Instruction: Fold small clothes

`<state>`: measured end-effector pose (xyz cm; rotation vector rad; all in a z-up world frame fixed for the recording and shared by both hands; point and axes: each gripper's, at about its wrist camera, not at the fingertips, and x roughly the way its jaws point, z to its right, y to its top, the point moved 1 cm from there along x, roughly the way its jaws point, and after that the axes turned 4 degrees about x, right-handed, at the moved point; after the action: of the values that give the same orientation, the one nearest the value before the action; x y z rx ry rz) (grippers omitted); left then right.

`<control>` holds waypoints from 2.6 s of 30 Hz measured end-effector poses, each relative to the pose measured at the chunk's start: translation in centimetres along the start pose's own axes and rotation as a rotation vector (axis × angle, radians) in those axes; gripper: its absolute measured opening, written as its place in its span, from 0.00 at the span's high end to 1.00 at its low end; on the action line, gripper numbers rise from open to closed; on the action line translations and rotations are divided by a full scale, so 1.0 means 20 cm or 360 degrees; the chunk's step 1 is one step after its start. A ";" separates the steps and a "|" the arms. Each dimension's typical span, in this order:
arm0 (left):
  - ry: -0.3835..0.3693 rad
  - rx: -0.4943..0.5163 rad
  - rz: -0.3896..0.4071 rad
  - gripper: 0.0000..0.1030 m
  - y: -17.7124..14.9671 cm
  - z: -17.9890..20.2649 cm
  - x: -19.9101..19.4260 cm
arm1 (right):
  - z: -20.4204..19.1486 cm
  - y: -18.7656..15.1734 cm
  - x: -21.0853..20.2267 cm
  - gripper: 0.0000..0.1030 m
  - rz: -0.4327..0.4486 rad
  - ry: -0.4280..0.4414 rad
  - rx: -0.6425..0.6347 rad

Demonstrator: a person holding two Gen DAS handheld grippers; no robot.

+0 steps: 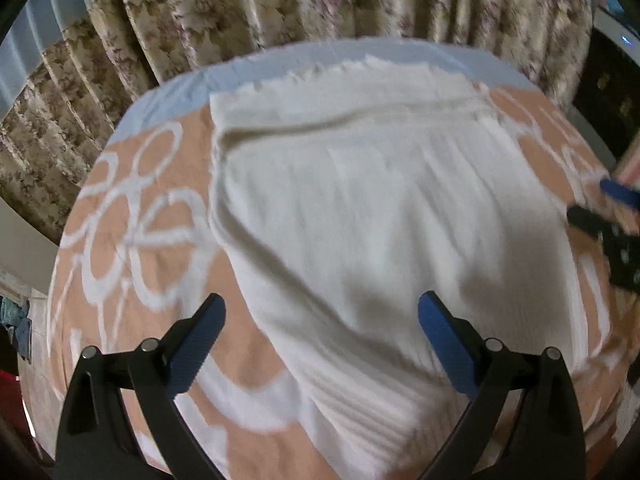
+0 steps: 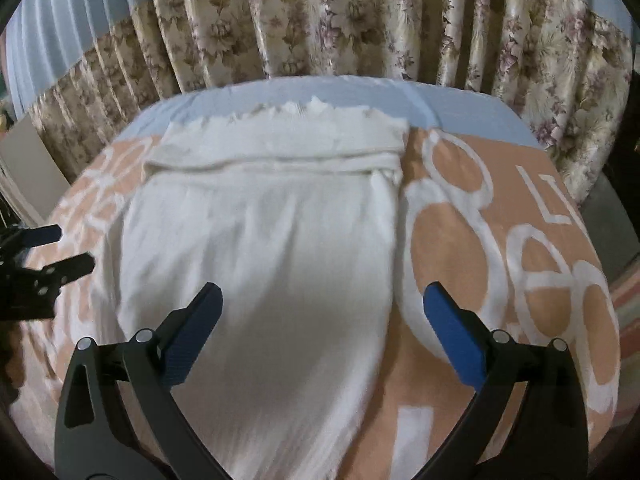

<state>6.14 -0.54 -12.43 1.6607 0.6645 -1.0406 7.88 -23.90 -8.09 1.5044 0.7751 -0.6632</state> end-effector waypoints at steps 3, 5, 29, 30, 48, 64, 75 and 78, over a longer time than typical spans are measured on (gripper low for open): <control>-0.0031 0.0015 -0.0056 0.06 -0.10 0.06 0.01 | -0.02 -0.07 -0.03 0.03 0.0035 -0.0096 -0.0070; -0.0034 0.0043 -0.0084 0.06 -0.15 0.11 0.01 | -0.02 -0.10 -0.05 0.03 0.0050 -0.0104 -0.0074; -0.0100 0.0127 -0.0145 0.84 -0.25 0.23 0.07 | 0.00 -0.17 -0.12 0.03 0.0062 -0.0055 -0.0016; -0.0111 0.0113 -0.0144 0.85 -0.25 0.21 0.06 | 0.01 -0.18 -0.11 0.03 0.0053 -0.0048 -0.0008; 0.0094 -0.0195 -0.0260 0.70 -0.52 -0.32 -0.11 | 0.02 -0.21 -0.05 0.03 -0.0023 0.0021 0.0030; -0.0186 -0.0071 -0.0200 0.44 -0.42 -0.18 -0.02 | 0.11 -0.31 -0.07 0.03 -0.0092 0.0057 0.0070; -0.0176 0.0022 -0.0208 0.82 -0.42 -0.14 -0.01 | 0.09 -0.32 -0.08 0.03 -0.0122 0.0070 0.0039; -0.0151 0.0045 -0.0206 0.82 -0.42 -0.13 -0.01 | 0.07 -0.34 -0.09 0.03 -0.0151 0.0091 0.0011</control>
<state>-0.01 4.59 -15.98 1.5985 0.7046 -1.2187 1.39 -25.35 -10.96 1.5054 0.8929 -0.6966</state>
